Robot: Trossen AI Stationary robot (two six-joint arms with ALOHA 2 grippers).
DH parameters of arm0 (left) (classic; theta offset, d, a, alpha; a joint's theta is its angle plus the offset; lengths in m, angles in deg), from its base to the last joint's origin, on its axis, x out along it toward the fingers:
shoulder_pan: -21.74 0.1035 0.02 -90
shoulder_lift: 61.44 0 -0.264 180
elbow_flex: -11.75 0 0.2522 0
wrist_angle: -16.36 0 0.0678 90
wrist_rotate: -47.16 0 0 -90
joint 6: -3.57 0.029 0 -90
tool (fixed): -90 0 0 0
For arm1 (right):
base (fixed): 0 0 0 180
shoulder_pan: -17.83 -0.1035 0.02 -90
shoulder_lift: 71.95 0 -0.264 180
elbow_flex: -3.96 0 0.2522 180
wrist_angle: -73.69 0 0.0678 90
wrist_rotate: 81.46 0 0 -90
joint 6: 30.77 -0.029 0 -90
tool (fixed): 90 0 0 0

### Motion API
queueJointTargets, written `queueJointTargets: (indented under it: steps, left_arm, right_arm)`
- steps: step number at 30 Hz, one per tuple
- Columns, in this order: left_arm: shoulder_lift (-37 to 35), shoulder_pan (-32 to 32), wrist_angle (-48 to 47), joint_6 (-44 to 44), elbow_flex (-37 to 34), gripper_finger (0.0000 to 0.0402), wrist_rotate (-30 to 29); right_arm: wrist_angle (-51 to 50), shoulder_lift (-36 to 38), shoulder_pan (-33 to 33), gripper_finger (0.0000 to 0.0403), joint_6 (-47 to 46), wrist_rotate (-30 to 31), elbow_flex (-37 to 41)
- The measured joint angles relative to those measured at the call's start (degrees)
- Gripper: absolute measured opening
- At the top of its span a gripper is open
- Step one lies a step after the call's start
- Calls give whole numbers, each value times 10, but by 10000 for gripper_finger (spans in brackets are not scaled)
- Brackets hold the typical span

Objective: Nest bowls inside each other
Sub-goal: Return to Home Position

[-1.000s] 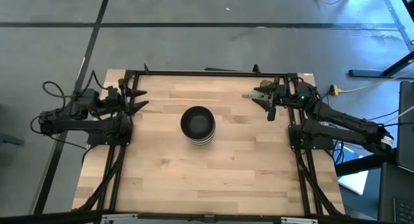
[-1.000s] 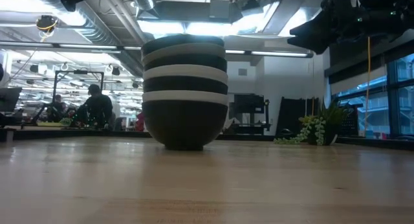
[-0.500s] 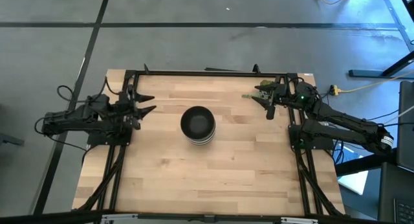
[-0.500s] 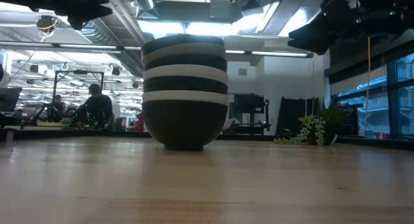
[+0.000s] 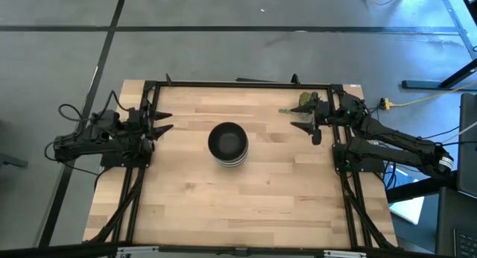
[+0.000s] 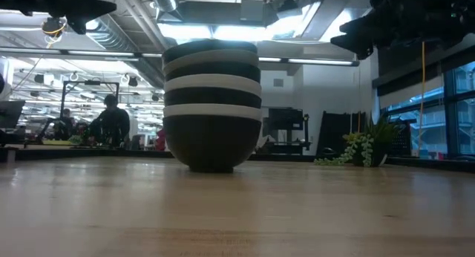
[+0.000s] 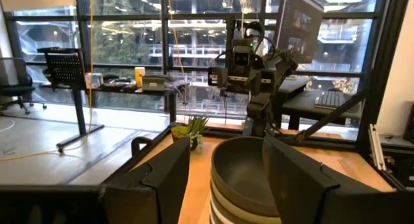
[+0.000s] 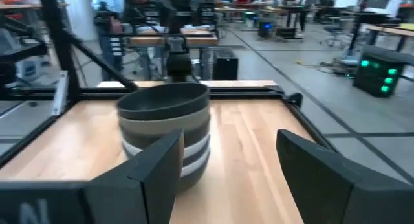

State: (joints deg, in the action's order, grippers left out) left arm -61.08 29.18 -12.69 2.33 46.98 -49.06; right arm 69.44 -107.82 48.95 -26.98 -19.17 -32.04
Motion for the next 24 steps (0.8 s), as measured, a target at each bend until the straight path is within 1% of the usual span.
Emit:
queueJointTargets:
  steps: [3, 6, 11, 16, 18, 21, 23, 24]
  left_arm:
    - [0, 0, -3, 0, 0, 189, 0]
    - [0, 0, -7, -6, 0, 189, 6]
    - [0, 0, -10, -12, 0, 189, 15]
    - [0, 0, -14, -11, 0, 189, 13]
    - [0, 0, -26, -6, 0, 189, 4]
    - [1, 0, -30, -5, -11, 189, -28]
    - [1, 0, -33, -1, -24, 189, -46]
    - [1, 0, -33, -1, -30, 189, -53]
  right_arm:
    - [0, 0, 11, 248, 3, -5, 0]
    - [1, 0, 35, 248, 0, -12, 0]
    - [4, 0, 87, 248, -5, -72, 0]
    - [11, 0, 136, 248, -21, -98, 0]
    - [15, 0, 153, 248, -37, -99, 0]
    - [14, 0, 171, 248, -64, -90, 1]
    - [15, 0, 177, 248, -86, -54, 3]
    - [15, 0, 178, 248, -98, -25, 7]
